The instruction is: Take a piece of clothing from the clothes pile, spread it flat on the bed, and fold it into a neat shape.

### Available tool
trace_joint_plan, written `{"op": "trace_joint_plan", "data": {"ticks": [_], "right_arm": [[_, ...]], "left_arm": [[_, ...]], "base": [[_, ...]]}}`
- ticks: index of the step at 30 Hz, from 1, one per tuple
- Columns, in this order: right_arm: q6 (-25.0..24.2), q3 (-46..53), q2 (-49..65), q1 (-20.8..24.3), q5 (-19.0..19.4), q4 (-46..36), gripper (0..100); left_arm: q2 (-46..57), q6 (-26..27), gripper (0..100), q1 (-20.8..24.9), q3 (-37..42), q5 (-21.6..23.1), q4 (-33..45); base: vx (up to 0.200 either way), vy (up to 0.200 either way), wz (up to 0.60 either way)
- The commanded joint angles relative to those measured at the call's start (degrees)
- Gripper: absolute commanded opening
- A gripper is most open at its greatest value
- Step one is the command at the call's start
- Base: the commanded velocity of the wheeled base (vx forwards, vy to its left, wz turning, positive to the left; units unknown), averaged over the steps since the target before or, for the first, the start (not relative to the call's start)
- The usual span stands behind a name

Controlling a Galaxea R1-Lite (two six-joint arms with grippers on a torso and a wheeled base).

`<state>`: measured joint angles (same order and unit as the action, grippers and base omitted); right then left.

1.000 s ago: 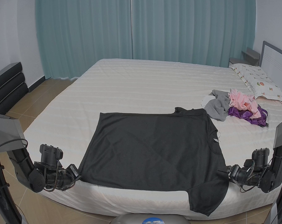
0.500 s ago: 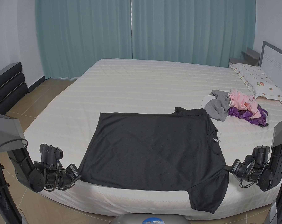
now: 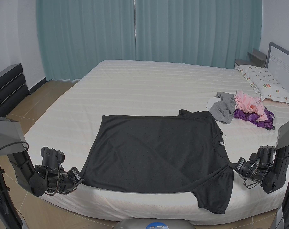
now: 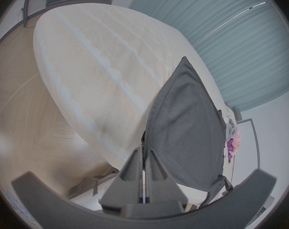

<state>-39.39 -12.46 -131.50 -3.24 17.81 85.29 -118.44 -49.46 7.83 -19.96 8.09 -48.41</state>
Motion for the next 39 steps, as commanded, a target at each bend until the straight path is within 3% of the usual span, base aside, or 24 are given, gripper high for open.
{"op": "trace_joint_plan", "data": {"ticks": [1,2,8,11,18,21,30,39], "right_arm": [[-0.1,-0.4,-1.9,-0.1,0.2,0.7,0],[-0.2,-0.4,-1.9,-0.2,0.2,0.8,100],[-3.4,1.6,-0.9,-1.2,1.2,4.5,100],[-1.4,4.8,1.6,-2.6,2.1,4.5,100],[7.9,12.5,2.6,-4.1,8.4,4.5,100],[9.7,12.5,2.2,-4.2,8.6,1.9,100],[12.8,12.5,3.2,-3.6,10.2,-6.8,100],[11.5,12.5,3.1,-1.3,12.1,-7.2,100]], "left_arm": [[-0.1,0.0,0,0.0,-0.1,0.0,0.1],[-0.1,0.0,0,0.0,-0.1,0.0,0.0],[-0.1,0.0,0,-0.1,-0.1,0.0,0.1],[0.0,0.0,0,-0.1,-0.1,0.0,0.1],[0.0,0.0,0,-0.1,-0.1,0.0,0.0],[0.0,0.0,0,-0.1,0.0,0.0,0.1],[0.0,0.0,0,-0.1,0.0,0.0,0.0],[0.0,0.0,0,0.0,0.1,0.0,0.0]], "base": [[0.000,0.000,0.00],[0.000,0.000,0.00],[0.000,0.000,0.00],[0.000,0.000,0.00],[0.000,0.000,0.00],[0.000,0.000,0.00],[0.000,0.000,0.00],[0.000,0.000,0.00]]}}
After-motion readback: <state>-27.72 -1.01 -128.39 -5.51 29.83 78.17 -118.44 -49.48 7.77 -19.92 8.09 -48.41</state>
